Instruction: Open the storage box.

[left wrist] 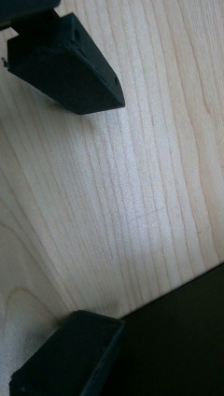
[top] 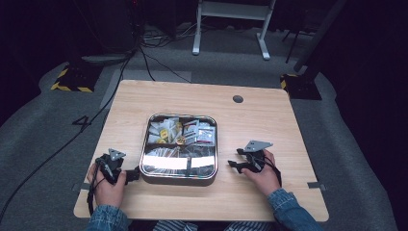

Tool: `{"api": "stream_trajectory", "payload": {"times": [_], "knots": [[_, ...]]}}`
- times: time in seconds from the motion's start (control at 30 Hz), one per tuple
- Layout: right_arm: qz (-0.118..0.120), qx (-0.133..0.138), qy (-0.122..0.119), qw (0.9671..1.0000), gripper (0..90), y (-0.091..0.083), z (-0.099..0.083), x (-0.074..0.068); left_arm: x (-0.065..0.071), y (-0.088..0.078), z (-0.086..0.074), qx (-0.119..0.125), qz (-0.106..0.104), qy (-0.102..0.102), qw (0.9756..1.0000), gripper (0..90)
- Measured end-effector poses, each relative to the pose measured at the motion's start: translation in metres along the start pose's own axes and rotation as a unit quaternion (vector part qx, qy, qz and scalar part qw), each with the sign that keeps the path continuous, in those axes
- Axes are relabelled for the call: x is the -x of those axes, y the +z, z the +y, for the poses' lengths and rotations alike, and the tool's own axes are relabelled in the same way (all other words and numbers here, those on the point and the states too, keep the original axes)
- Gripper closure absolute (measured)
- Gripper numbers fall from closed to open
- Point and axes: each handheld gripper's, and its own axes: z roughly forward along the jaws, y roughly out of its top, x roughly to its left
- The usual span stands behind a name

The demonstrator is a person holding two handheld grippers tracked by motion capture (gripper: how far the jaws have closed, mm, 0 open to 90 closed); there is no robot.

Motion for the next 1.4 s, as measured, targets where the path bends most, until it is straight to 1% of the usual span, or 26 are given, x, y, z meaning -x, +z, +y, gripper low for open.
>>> {"api": "stream_trajectory", "payload": {"times": [0.23,0.47,0.5,0.53,0.57,0.6,0.67,0.7,0.77,0.93,0.97,1.0,1.03,1.07,1.1,1.13,1.17,1.2,1.23,1.27,1.3,1.4], "knots": [[0.001,-0.002,-0.002,1.0000,30.1,0.000,0.000,-0.001,0.000,0.000,0.000,0.000,0.001,0.000,1.0000,0.1],[0.000,-0.004,0.001,1.0000,29.1,0.000,0.000,-0.001,0.000,0.000,0.000,0.000,0.000,0.001,1.0000,0.1],[-0.006,-0.005,0.005,1.0000,29.1,0.000,0.000,-0.002,0.000,0.000,0.000,0.000,0.000,0.001,1.0000,0.1],[-0.006,-0.005,0.005,1.0000,29.1,0.000,0.000,-0.002,0.000,0.000,0.000,0.000,0.000,0.001,1.0000,0.1],[-0.016,-0.005,0.015,0.9997,29.0,0.000,0.000,-0.004,0.000,0.000,0.000,0.000,0.000,0.001,1.0000,0.1],[-0.016,-0.005,0.015,0.9997,29.0,0.000,0.000,-0.004,0.000,0.000,0.000,0.000,0.000,0.001,1.0000,0.1],[-0.023,-0.004,0.027,0.9993,29.1,-0.001,-0.001,-0.006,0.000,0.000,0.000,0.000,0.000,0.001,1.0000,0.1],[-0.023,-0.004,0.027,0.9993,29.1,-0.001,-0.001,-0.006,0.000,0.000,0.000,0.000,0.000,0.001,1.0000,0.1],[-0.019,-0.003,0.034,0.9993,29.1,0.000,0.000,-0.004,0.000,0.000,0.000,0.000,0.000,0.000,1.0000,0.1],[-0.020,-0.010,0.027,0.9994,29.9,0.000,0.002,-0.004,0.000,0.000,0.000,0.000,0.000,0.001,1.0000,0.1],[-0.013,-0.018,0.028,0.9994,30.9,-0.002,0.004,-0.003,0.000,0.000,0.000,0.000,0.000,0.001,1.0000,0.1],[-0.013,-0.018,0.028,0.9994,30.9,-0.002,0.004,-0.003,0.000,0.000,0.000,0.000,0.000,0.001,1.0000,0.1],[-0.006,-0.015,0.038,0.9992,30.8,-0.005,0.007,-0.002,0.000,0.000,0.000,0.000,0.000,0.000,1.0000,0.1],[-0.006,-0.014,0.041,0.9990,30.3,-0.009,0.010,-0.003,0.000,0.000,0.000,0.000,0.000,0.000,1.0000,0.1],[-0.005,-0.018,0.037,0.9992,29.1,-0.013,0.013,-0.004,0.000,0.000,0.000,0.000,0.000,0.000,1.0000,0.1],[-0.005,-0.018,0.037,0.9992,29.1,-0.013,0.013,-0.004,0.000,0.000,0.000,0.000,0.001,0.000,1.0000,0.1],[-0.002,-0.019,0.029,0.9994,27.6,-0.020,0.018,-0.007,0.001,-0.001,-0.001,0.000,0.005,-0.004,1.0000,0.1],[-0.002,-0.019,0.029,0.9994,27.6,-0.020,0.018,-0.007,0.001,-0.001,-0.001,0.000,0.005,-0.004,1.0000,0.1],[0.010,-0.022,0.028,0.9993,26.9,-0.025,0.024,-0.011,0.002,-0.001,-0.001,0.000,0.005,-0.006,1.0000,0.1],[0.010,-0.022,0.028,0.9993,26.9,-0.025,0.024,-0.011,0.002,-0.001,-0.001,0.000,0.006,-0.006,1.0000,0.1],[0.018,-0.012,0.028,0.9994,27.6,-0.029,0.027,-0.013,0.002,-0.001,-0.001,0.000,0.006,-0.006,1.0000,0.1],[0.022,-0.008,0.026,0.9994,28.6,-0.032,0.030,-0.014,0.002,-0.002,-0.002,0.000,0.006,-0.006,1.0000,0.0]]}}
